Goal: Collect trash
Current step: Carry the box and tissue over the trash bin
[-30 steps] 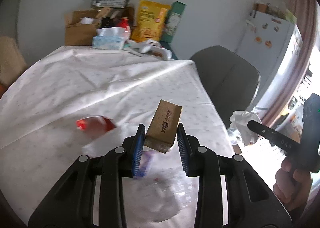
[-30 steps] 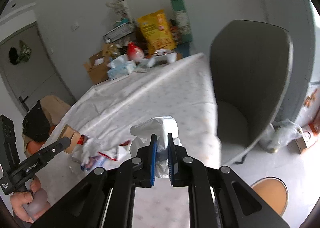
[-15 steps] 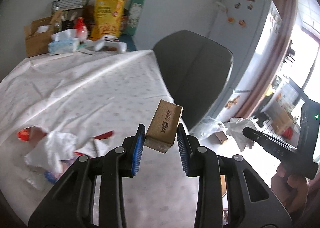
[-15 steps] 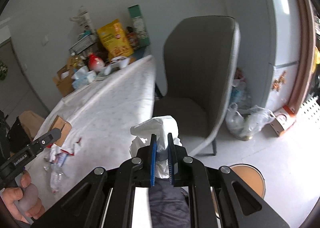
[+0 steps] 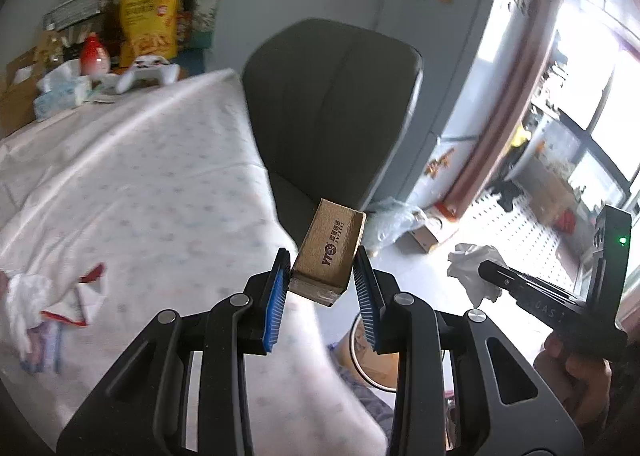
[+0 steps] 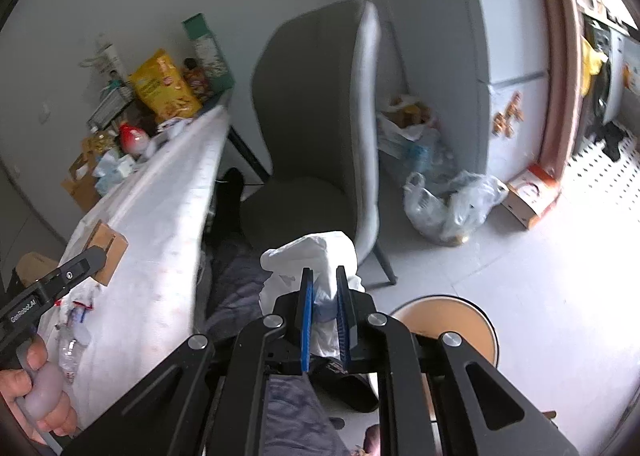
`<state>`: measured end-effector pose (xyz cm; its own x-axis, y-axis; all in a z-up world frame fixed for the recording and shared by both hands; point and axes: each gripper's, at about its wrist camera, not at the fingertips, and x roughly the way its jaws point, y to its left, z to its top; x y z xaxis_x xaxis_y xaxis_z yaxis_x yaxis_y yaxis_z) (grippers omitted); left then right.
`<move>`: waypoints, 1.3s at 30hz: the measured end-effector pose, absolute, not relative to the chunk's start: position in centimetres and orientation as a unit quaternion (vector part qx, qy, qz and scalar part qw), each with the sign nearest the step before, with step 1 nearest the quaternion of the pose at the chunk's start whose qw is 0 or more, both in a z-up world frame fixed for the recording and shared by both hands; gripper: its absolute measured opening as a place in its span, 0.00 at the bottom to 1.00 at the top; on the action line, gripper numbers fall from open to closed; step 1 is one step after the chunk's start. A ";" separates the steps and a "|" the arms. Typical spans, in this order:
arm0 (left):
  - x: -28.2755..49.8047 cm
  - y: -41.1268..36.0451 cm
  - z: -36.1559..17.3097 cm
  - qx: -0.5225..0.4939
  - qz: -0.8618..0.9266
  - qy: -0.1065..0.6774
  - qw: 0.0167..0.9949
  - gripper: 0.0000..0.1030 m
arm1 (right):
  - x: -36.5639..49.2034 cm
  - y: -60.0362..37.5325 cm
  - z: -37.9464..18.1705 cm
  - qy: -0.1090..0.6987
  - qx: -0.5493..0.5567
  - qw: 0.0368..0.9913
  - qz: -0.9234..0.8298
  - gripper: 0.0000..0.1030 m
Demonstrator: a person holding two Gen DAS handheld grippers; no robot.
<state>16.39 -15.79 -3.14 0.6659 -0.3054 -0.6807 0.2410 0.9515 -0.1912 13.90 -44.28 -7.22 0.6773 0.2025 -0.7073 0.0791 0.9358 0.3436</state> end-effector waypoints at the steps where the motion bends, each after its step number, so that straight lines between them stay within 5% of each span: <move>1: 16.6 -16.6 -3.5 -0.037 -0.153 0.386 0.909 0.32 | 13.9 -45.0 -7.8 0.404 0.181 0.896 0.029 0.12; 20: 19.1 -24.6 -9.7 0.018 -0.176 0.461 0.869 0.32 | 14.7 -52.6 -20.2 0.472 0.264 0.840 -0.031 0.15; 24: 19.4 -25.7 -10.0 0.026 -0.182 0.465 0.866 0.32 | 14.5 -53.5 -21.4 0.474 0.271 0.837 -0.041 0.46; 32: 19.5 -28.5 -10.8 0.046 -0.201 0.476 0.855 0.32 | 13.5 -55.5 -21.8 0.471 0.290 0.831 -0.056 0.50; 39: 19.4 -32.2 -11.9 0.060 -0.231 0.491 0.838 0.32 | 11.5 -58.3 -19.0 0.433 0.295 0.848 -0.082 0.68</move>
